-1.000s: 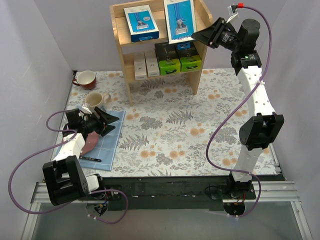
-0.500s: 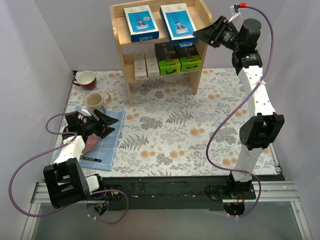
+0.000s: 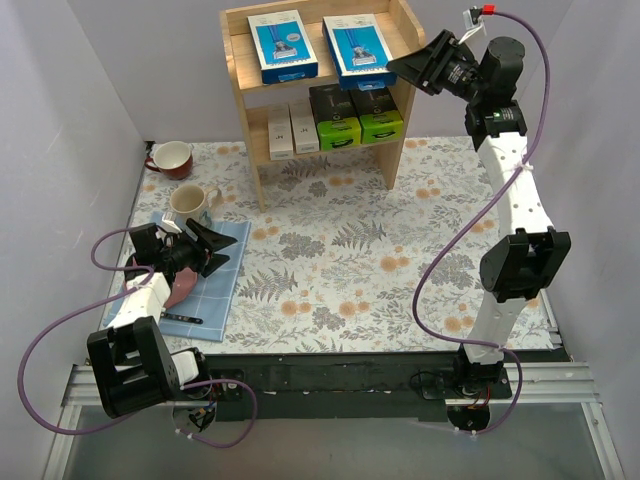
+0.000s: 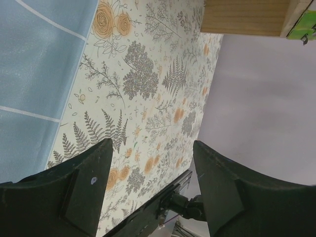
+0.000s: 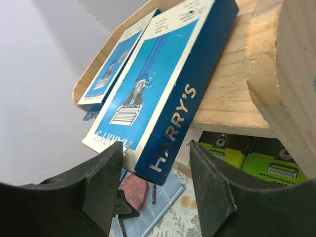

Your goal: Place and organize the shaving razors onto the shelf

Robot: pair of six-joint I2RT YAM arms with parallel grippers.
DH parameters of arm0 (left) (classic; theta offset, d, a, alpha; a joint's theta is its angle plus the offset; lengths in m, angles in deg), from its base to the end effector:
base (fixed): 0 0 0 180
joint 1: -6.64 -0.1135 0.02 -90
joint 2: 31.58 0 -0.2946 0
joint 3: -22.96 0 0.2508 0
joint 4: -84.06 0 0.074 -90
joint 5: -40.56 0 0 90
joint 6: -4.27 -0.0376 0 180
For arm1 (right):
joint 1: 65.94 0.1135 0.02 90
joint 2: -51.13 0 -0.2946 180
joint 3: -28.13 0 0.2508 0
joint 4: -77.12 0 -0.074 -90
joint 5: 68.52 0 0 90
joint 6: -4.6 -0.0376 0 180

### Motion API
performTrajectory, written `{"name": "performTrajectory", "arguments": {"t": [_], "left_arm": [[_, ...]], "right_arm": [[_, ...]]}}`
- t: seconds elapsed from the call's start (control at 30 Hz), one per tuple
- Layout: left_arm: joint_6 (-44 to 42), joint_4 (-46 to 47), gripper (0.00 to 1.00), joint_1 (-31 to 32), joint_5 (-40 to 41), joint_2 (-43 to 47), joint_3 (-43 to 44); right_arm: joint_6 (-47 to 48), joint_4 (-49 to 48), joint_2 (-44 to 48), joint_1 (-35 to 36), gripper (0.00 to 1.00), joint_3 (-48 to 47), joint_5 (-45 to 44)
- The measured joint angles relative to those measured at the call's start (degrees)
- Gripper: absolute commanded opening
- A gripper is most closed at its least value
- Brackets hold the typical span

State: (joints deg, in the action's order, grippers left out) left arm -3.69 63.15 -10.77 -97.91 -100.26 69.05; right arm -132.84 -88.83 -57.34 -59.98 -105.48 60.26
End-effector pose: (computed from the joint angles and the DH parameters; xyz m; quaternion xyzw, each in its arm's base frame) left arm 0.2147 0.0378 0.2235 -0.5345 0.6652 -0.5112 0.1026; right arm 0.4369 0.0693 0.5193 -0.0275 0.6514 0.5157 0.5559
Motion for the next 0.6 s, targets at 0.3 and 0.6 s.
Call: {"name": "performTrajectory", "arguments": {"t": [0.3,0.6], "left_arm": [[1.4,1.7,0.65,-0.1,-0.1,0.0,-0.2],[2.4,2.8,0.65,-0.1,-0.2,0.0,-1.2]], "right_arm": [[0.2,0.5,3.3,0.0,0.98,1.4,-0.8],[2.0,1.4,7.3,-0.7,0.99,7.8,-1.1]]}}
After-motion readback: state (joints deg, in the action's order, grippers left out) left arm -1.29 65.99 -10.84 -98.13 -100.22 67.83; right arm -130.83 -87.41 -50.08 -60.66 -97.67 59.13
